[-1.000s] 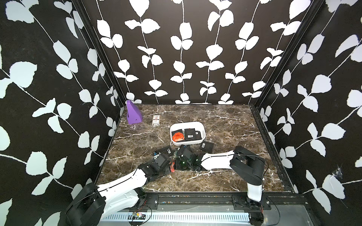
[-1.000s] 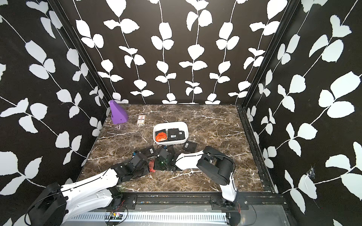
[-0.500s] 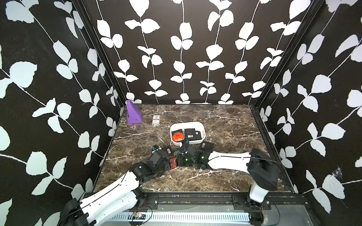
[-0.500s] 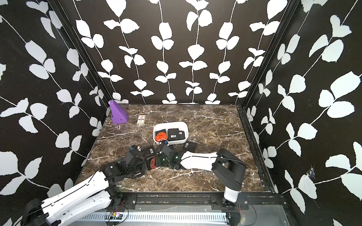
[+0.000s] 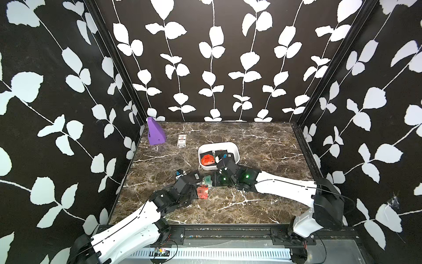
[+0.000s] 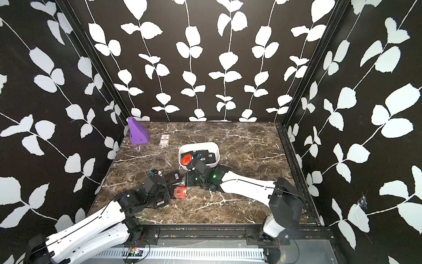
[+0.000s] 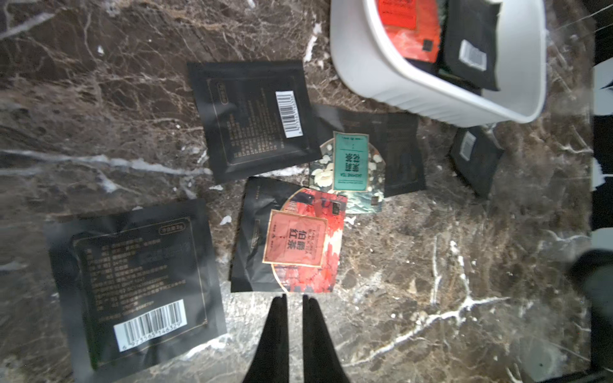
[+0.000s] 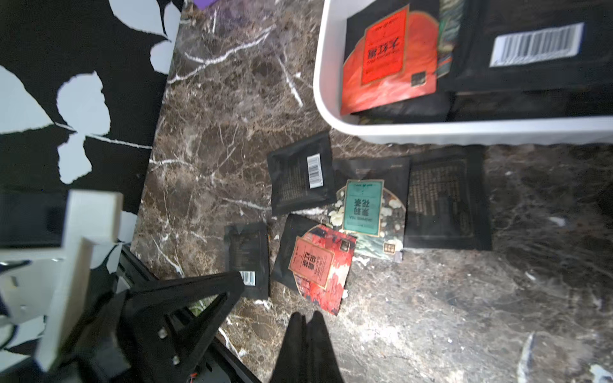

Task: Put the tea bags into the storage box
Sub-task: Pick up the tea bag from the center of the board.

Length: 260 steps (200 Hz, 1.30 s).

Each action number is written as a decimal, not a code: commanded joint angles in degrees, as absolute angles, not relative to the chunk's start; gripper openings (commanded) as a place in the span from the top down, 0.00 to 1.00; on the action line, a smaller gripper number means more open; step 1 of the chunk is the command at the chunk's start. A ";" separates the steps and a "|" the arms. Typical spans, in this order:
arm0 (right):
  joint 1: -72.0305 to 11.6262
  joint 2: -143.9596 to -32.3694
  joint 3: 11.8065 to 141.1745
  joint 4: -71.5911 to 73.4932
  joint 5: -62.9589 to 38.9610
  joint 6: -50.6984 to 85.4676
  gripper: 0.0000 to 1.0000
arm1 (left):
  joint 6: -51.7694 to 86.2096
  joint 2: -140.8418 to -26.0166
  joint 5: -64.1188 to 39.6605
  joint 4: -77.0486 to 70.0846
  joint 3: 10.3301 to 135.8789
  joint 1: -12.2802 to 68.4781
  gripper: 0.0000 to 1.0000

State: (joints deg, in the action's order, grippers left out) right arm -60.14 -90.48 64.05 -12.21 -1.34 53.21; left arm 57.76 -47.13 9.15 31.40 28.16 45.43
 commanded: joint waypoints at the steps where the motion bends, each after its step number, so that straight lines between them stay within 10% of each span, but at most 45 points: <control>1: -60.03 -93.01 61.80 -9.52 -3.32 54.25 0.96 | 55.64 -51.73 9.95 30.36 29.15 45.03 0.99; 141: -60.65 -106.99 60.99 2.11 -6.60 60.72 0.67 | 53.90 -69.04 1.53 15.22 26.28 35.42 1.00; 260: -60.92 -109.14 58.81 1.88 -4.48 63.97 0.61 | 55.34 -68.43 1.19 15.20 20.31 35.29 1.00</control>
State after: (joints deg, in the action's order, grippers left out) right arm -60.49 -108.29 60.82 1.52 -6.15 62.59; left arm 54.85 -68.69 1.28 9.15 23.83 35.57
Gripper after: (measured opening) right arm 0.385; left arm 0.047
